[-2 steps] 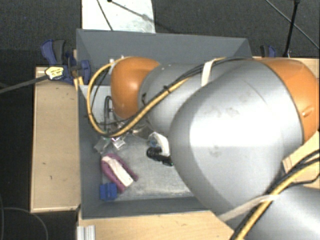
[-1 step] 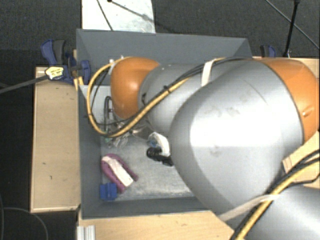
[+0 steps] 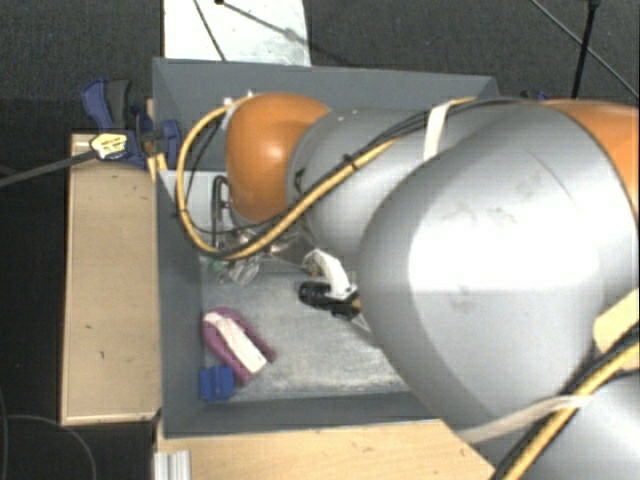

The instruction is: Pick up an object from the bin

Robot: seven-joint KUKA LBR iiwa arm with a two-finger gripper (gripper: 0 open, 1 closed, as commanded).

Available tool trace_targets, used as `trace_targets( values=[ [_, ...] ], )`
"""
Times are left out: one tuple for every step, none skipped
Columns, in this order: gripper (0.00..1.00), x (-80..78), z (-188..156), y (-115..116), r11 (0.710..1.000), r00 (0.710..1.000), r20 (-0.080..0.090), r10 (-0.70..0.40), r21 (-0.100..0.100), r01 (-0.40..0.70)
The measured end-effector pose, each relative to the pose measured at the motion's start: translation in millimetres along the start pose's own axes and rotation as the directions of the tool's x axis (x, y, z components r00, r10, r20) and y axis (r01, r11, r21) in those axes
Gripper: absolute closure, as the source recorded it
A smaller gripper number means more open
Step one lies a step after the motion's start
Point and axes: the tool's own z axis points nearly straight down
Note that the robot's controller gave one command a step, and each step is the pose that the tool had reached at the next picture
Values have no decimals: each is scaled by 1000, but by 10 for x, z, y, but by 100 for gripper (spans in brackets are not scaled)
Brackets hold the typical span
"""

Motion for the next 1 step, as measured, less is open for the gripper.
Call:
trace_targets(
  values=[
    [100,-12,-636,21,1000,1000,0,-7,-2,7]
  ],
)
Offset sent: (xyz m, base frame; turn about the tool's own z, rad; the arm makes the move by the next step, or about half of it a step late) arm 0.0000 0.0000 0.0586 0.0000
